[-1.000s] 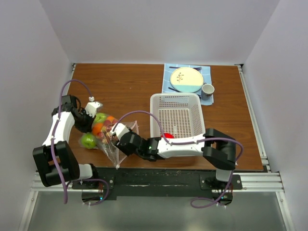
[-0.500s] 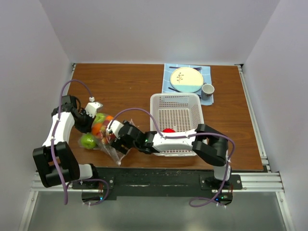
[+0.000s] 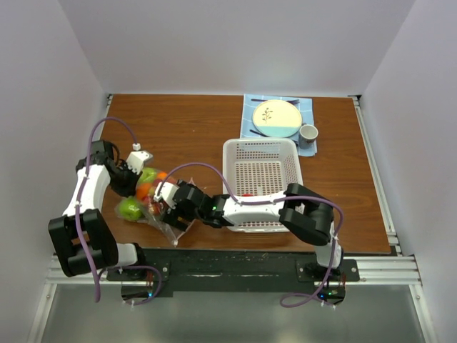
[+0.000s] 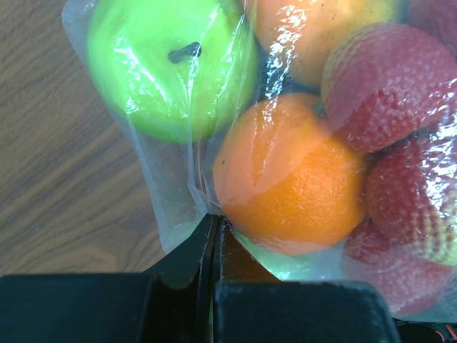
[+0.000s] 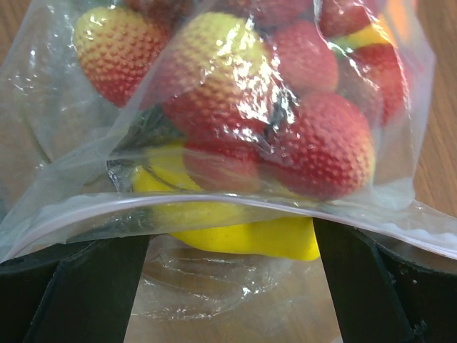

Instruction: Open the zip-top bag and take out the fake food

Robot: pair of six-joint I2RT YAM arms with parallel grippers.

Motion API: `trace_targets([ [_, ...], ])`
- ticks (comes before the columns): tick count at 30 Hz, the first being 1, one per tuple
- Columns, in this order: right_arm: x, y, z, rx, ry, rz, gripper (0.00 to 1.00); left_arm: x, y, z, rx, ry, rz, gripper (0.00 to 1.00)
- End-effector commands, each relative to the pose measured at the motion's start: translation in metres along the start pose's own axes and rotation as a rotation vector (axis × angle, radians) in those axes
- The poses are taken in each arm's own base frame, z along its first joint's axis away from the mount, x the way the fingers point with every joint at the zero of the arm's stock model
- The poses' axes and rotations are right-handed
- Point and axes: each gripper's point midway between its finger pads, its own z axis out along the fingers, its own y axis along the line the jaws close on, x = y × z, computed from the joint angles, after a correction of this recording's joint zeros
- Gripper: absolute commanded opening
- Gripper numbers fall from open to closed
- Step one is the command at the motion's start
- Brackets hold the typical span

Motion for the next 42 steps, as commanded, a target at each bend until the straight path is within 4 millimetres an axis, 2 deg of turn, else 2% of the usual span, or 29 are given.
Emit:
trace_targets([
  [1, 0.002, 0.031, 0.007, -0.162, 0.026, 0.008, 0.99, -0.014, 0.0, -0.006, 0.014, -0.035, 0.018, 0.0],
  [5, 0.019, 0.044, 0.01, -0.215, 0.067, 0.048, 0.99, -0.016, 0.0, -0.006, 0.015, -0.039, 0.014, 0.0],
  [7, 0.021, 0.05, 0.009, -0.24, 0.057, 0.07, 0.99, -0.015, 0.0, -0.006, 0.015, -0.037, 0.012, 0.0],
  [10, 0.036, 0.071, 0.004, -0.287, 0.069, 0.095, 0.99, -0.015, -0.001, -0.006, 0.015, -0.039, 0.013, 0.0],
  [14, 0.054, 0.086, -0.006, -0.264, 0.098, 0.057, 0.98, -0.017, 0.0, -0.007, 0.012, -0.043, 0.011, 0.0],
  [16, 0.044, 0.093, -0.017, -0.27, 0.064, 0.044, 0.99, -0.017, 0.001, -0.007, 0.009, -0.044, 0.008, 0.0],
  [17, 0.045, 0.09, -0.021, -0.245, 0.062, 0.038, 0.99, -0.018, 0.0, -0.007, 0.01, -0.045, 0.009, 0.0],
  [18, 0.036, 0.084, -0.027, -0.208, 0.036, 0.038, 0.98, -0.018, 0.001, -0.007, 0.007, -0.046, 0.01, 0.0],
  [20, 0.03, 0.076, -0.034, -0.155, -0.004, 0.031, 0.99, -0.017, 0.001, -0.007, 0.004, -0.042, 0.007, 0.0],
  [22, 0.021, 0.058, -0.038, -0.068, -0.043, 0.035, 0.99, -0.017, 0.001, -0.006, 0.008, -0.045, 0.007, 0.0],
  [25, 0.01, 0.044, -0.031, 0.01, -0.07, -0.011, 0.99, -0.019, -0.003, -0.007, 0.014, -0.045, 0.009, 0.0],
  [26, 0.0, 0.042, -0.027, 0.028, -0.086, -0.011, 0.99, -0.02, -0.006, -0.006, 0.02, -0.044, 0.011, 0.0],
  [33, -0.027, 0.037, -0.014, 0.068, -0.147, -0.034, 0.99, -0.022, -0.018, -0.001, 0.033, -0.033, 0.034, 0.0],
  [37, -0.031, 0.036, -0.01, 0.08, -0.159, -0.05, 0.99, -0.025, -0.021, 0.003, 0.029, -0.027, 0.05, 0.0],
  [42, -0.001, 0.046, 0.001, 0.046, -0.073, -0.049, 0.98, -0.027, -0.018, 0.004, 0.02, -0.025, 0.047, 0.0],
])
